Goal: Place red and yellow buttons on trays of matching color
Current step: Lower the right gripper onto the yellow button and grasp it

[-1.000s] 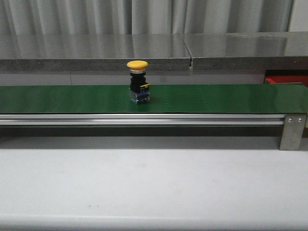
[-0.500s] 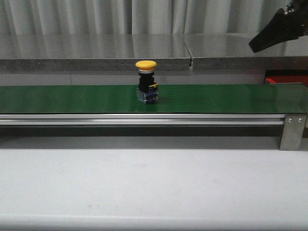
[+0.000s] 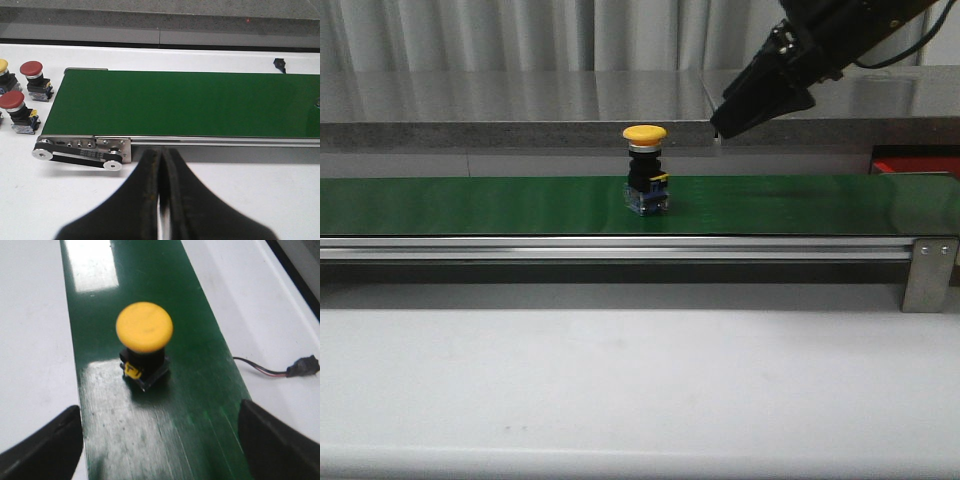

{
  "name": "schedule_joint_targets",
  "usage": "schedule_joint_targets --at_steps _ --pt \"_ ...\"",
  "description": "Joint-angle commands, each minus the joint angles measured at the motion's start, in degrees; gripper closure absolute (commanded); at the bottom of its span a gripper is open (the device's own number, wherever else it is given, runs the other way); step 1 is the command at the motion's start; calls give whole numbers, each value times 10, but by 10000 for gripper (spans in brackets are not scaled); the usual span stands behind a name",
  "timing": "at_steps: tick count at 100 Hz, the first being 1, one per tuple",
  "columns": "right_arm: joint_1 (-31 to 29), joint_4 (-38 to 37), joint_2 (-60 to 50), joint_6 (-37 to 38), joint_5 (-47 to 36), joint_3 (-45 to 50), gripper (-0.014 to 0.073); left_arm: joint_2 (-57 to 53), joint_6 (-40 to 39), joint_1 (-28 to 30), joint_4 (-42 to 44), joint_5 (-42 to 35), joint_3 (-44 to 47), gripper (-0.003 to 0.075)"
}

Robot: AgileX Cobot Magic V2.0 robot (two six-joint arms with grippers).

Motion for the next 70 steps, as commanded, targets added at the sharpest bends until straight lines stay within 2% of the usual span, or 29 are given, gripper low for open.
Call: schedule_joint_targets --at_steps 1,29,47,70 --pt "16 28 -20 -19 -14 -14 -29 0 -2 -3 -12 -41 -15 741" --pt "51 36 8 -25 -44 -14 -29 0 -2 -3 -12 -41 -15 741" --pt "53 81 13 -46 -61 -14 -29 0 -2 -3 -12 -41 -15 741" --pt "53 85 13 -49 -104 -14 -29 0 -2 -3 -12 -41 -15 741"
